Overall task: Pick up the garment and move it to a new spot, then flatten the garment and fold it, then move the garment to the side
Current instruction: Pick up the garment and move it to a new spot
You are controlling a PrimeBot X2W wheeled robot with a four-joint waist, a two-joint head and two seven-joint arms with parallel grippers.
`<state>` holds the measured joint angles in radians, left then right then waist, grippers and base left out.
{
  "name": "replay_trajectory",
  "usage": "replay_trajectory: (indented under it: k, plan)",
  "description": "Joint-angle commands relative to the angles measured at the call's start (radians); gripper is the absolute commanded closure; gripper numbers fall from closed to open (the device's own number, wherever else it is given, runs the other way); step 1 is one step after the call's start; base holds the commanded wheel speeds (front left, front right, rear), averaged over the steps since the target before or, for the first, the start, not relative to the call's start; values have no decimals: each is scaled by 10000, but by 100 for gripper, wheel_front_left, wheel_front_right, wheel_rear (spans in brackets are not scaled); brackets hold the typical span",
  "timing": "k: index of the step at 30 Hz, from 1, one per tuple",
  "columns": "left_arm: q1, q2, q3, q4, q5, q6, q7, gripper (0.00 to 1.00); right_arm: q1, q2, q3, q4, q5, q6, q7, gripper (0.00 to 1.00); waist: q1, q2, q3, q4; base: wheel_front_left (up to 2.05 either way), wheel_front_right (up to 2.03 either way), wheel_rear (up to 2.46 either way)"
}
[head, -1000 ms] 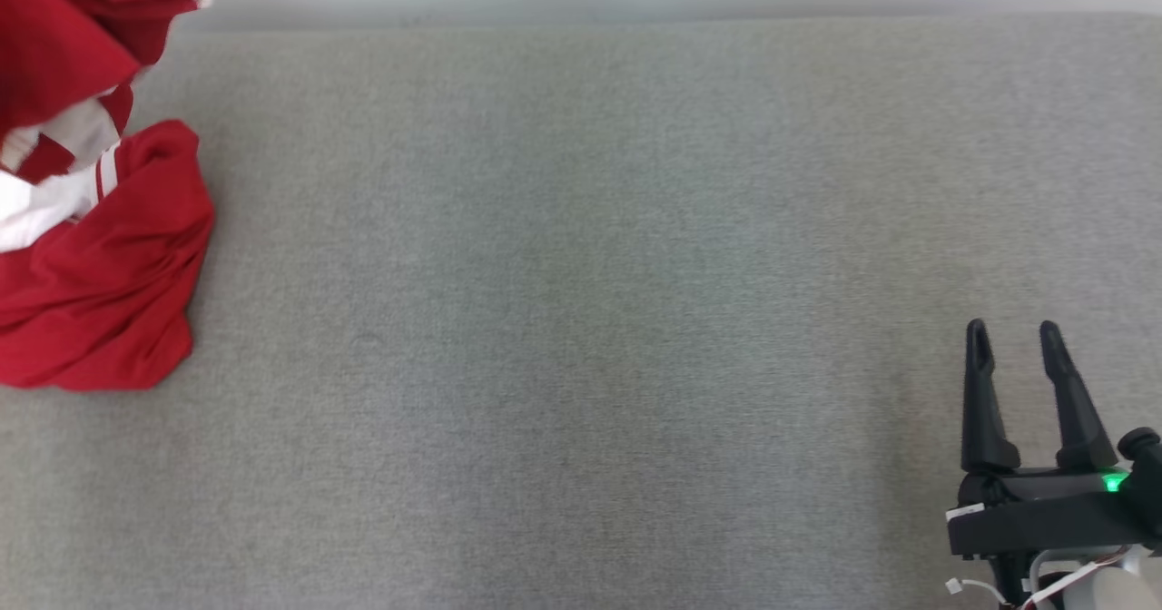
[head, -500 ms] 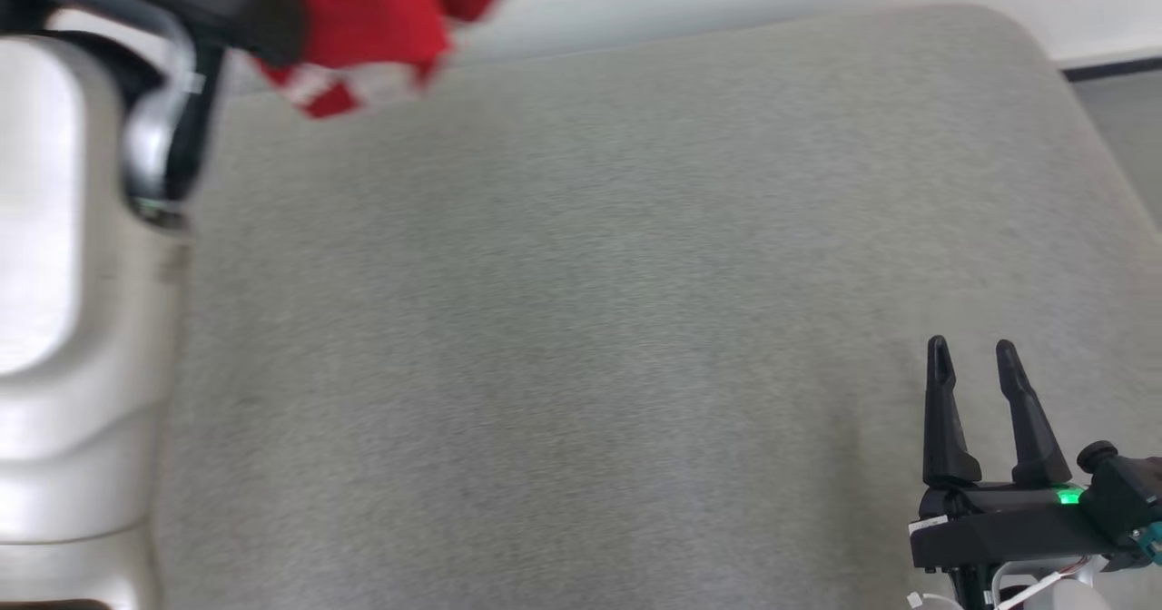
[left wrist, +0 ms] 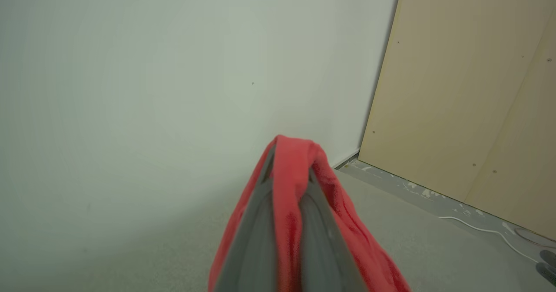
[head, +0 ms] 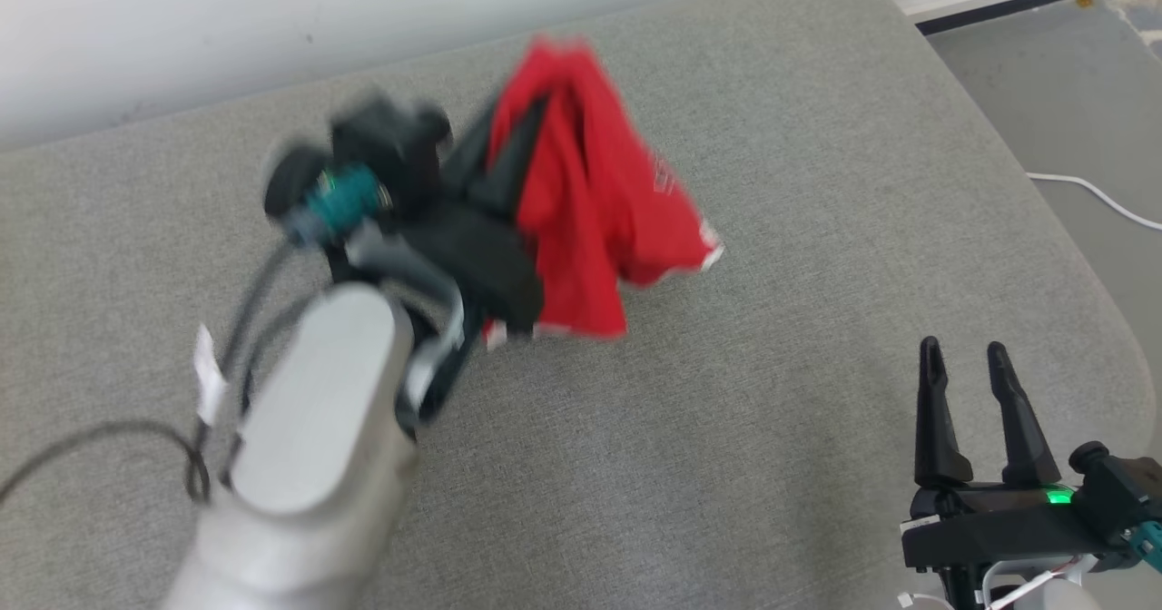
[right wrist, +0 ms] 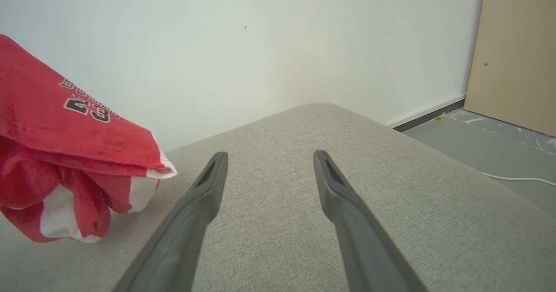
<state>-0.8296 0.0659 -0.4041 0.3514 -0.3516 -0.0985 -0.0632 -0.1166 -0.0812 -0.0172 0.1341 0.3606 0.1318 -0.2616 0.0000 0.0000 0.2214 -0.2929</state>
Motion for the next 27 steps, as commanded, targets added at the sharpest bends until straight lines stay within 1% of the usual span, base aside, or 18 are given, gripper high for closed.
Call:
replay_trajectory:
  k: [1,3,6,7,8,9,11,14,16,20,22,23,27]
  plan:
    - [580,-18,-99,315,-33,147,-245,100,-72,51,73,17,37,-21,-50,0,0,0,96,7,0,0,0]
    - [1194,-81,-285,727,-247,266,-444,100,-90,45,64,17,48,-21,-50,0,0,0,134,79,0,0,0]
    - [1829,-112,-657,1359,-228,415,-719,100,-107,17,69,34,32,-21,-50,0,0,0,152,237,0,0,0]
    - [2036,-108,-758,1554,-347,428,-776,59,-109,-4,62,33,31,-21,-50,0,0,0,150,308,0,0,0]
    - [2189,-116,-842,1758,-463,443,-793,13,-120,-23,74,43,34,-21,-49,0,0,0,142,366,0,0,0]
    - [2231,-132,-943,1828,-481,444,-925,0,-126,-51,97,49,42,-21,-50,0,0,0,129,436,0,0,0]
    - [2273,-153,-1155,1837,-690,377,-1151,0,-86,-138,88,51,65,-21,-50,0,0,0,63,635,0,0,0]
    - [2098,-154,-1495,1498,-999,468,-1459,0,40,-225,137,84,47,-21,-50,0,0,0,-107,947,0,0,0]
    - [1994,-140,-1594,1162,-1199,589,-1614,0,109,-290,136,74,39,-21,-50,0,0,0,-249,1171,0,0,0]
    - [1988,-140,-1408,424,-1449,876,-1830,0,282,-413,93,23,2,-21,-51,0,0,0,-537,1637,0,0,0]
    - [2138,50,-1215,155,-1378,1010,-1890,0,406,-456,67,-6,-30,-21,-51,0,0,0,-679,1871,0,0,0]
    - [2138,50,-1215,155,-1378,1010,-1890,0,406,-456,67,-6,-30,-21,-51,0,0,0,-679,1871,0,0,0]
    - [2639,671,-745,-319,-1131,1279,-1983,0,529,-551,93,-86,-105,-21,-51,0,0,0,-890,2290,0,0,0]
